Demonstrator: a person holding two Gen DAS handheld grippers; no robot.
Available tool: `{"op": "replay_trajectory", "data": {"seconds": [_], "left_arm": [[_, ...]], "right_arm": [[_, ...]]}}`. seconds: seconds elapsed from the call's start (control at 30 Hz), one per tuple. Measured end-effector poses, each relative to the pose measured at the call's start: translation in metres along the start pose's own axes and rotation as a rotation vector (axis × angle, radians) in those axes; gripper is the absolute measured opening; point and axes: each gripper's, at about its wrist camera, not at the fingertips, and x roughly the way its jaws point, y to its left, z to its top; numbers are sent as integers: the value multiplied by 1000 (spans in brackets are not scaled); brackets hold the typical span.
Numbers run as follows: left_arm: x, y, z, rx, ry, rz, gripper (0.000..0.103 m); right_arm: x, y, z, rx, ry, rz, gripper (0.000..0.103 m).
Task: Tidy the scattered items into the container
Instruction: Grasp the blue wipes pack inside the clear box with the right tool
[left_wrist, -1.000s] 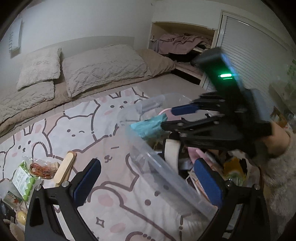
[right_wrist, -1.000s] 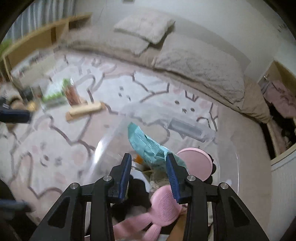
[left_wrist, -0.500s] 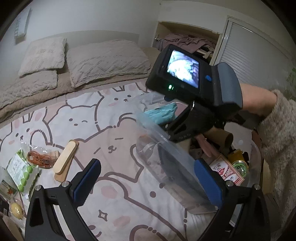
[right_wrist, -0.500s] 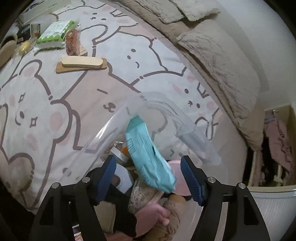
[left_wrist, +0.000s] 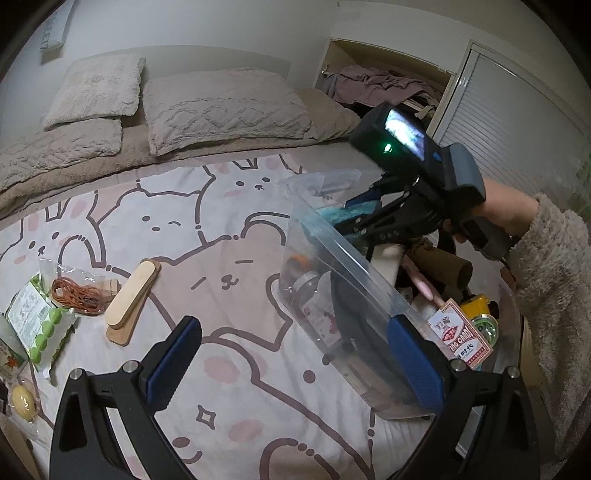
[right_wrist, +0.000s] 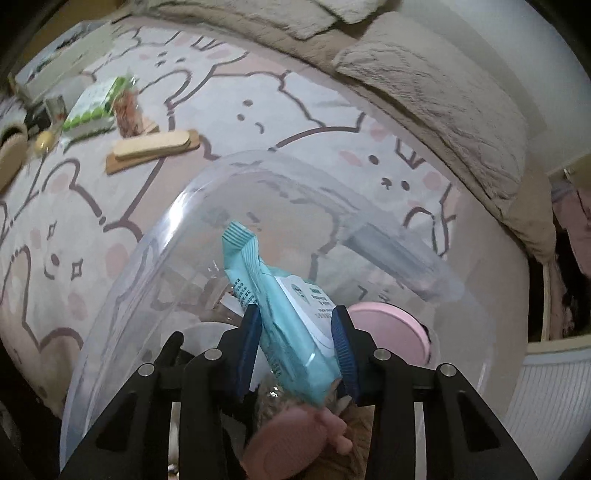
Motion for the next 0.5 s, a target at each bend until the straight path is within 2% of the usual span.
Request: {"op": "replay_trajectory", "data": {"seconds": [0.13, 0.37, 0.5], "left_arm": [[2, -8, 3, 8, 1, -16, 101], [11, -35, 32, 33, -20, -21, 101], [24, -54, 62, 53, -48, 38, 101]], "right_arm": [[-19, -27, -12, 76, -22, 10, 32], [-23, -93, -55, 260, -35, -52, 29], [-9, -103, -70, 266, -3, -87, 29]]}}
